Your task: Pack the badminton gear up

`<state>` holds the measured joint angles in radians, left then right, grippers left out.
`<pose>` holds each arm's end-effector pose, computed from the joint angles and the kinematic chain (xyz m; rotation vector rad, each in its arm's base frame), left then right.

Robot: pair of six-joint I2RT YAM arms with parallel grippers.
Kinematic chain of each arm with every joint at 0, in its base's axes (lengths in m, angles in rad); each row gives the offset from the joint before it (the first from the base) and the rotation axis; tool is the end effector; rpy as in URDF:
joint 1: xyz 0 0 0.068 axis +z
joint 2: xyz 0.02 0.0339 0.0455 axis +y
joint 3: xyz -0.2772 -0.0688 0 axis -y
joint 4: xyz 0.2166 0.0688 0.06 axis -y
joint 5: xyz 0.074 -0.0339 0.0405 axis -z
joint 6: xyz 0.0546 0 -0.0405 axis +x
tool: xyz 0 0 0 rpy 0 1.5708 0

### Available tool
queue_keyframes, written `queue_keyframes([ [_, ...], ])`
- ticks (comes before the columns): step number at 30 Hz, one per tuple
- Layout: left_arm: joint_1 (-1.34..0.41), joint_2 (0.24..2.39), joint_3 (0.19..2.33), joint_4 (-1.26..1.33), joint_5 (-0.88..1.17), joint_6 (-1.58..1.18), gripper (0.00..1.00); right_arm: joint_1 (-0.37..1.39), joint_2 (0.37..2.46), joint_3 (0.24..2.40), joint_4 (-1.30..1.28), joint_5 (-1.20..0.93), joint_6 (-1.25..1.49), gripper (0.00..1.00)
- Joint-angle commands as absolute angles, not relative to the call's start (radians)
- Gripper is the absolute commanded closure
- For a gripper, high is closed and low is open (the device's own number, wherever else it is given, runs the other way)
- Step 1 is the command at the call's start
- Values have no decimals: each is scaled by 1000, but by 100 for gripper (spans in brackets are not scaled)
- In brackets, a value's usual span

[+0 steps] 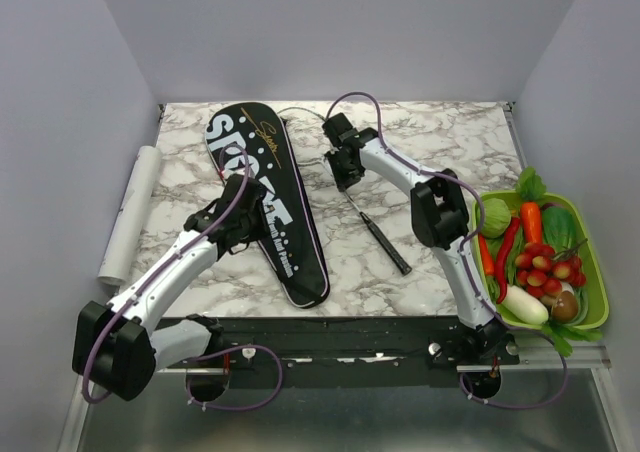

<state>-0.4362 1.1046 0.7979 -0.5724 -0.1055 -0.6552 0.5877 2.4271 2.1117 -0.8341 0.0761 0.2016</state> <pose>0.1854 -0.0801 0.2541 -0.3173 2.4553 -0.3512 0.4238 0.2773 0.1678 -0.5003 2.6748 0.1281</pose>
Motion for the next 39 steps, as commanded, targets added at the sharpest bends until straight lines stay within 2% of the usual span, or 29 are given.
queue_keyframes([
  [1, -442, 1187, 859, -571, -144, -611, 59, 594, 2439, 2059, -882, 77, 193, 77],
  [3, -442, 1212, 896, -571, -147, -597, 58, 595, 2431, 2045, -884, 93, 199, 94],
  [4, -442, 1235, 910, -571, -149, -583, 58, 595, 2427, 2039, -884, 100, 201, 99],
  [10, -448, 1363, 1057, -591, -169, -543, 47, 595, 2340, 1971, -877, 150, 242, 99],
  [13, -460, 1440, 1136, -600, -184, -525, 43, 597, 2243, 1853, -836, 169, 262, 99],
  [26, -629, 1746, 1459, -690, -275, -442, 38, 571, 1980, 1497, -738, 233, 368, 99],
  [31, -715, 1833, 1522, -719, -351, -390, 34, 561, 1928, 1439, -716, 212, 382, 99],
  [39, -770, 1878, 1465, -695, -431, -370, 33, 561, 1910, 1394, -698, 186, 388, 99],
])
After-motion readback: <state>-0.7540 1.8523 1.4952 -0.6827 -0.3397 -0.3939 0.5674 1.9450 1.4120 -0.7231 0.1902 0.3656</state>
